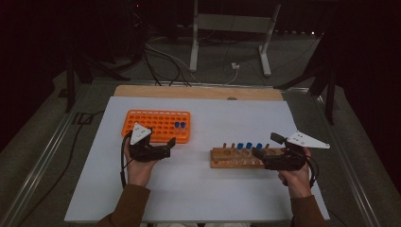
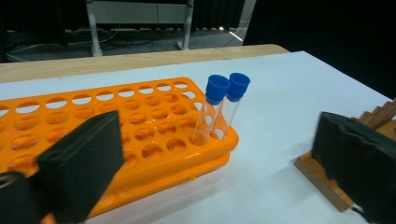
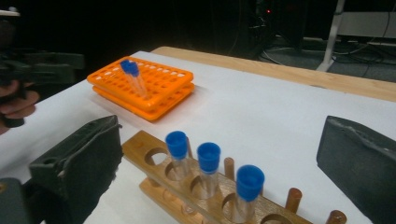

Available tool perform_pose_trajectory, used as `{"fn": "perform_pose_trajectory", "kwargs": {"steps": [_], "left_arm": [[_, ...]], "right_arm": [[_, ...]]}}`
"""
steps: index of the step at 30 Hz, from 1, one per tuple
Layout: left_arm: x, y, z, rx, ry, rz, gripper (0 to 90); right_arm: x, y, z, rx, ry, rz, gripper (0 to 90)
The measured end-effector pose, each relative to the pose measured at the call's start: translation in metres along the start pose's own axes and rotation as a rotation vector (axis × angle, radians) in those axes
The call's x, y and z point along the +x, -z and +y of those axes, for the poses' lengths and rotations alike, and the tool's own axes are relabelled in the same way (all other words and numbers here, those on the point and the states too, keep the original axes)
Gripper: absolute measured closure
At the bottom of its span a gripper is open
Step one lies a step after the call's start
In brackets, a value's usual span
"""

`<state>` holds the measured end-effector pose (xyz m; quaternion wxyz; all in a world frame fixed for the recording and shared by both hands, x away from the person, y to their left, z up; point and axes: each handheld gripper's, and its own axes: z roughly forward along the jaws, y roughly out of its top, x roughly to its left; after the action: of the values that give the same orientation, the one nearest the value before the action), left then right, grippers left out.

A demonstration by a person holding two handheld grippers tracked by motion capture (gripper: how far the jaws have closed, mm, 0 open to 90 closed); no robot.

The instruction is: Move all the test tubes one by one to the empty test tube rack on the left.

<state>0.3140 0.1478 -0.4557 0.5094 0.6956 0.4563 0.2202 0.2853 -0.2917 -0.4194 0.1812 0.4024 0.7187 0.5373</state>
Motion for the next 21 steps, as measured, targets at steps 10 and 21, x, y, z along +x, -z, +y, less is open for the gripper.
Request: {"fn": "perform_pose_trajectory", "kwargs": {"steps": [10, 21], "left_arm": [[0.000, 0.018, -0.001, -0.033, -0.010, 0.009, 0.7], [0.001, 0.020, -0.001, -0.024, 0.007, 0.015, 0.8]], "right_arm": [[-0.014, -0.006, -0.011, 0.026, -0.031, -0.035, 22.1], [-0.017, -0.015, -0.025, 0.104, 0.024, -0.055, 66.2]]}}
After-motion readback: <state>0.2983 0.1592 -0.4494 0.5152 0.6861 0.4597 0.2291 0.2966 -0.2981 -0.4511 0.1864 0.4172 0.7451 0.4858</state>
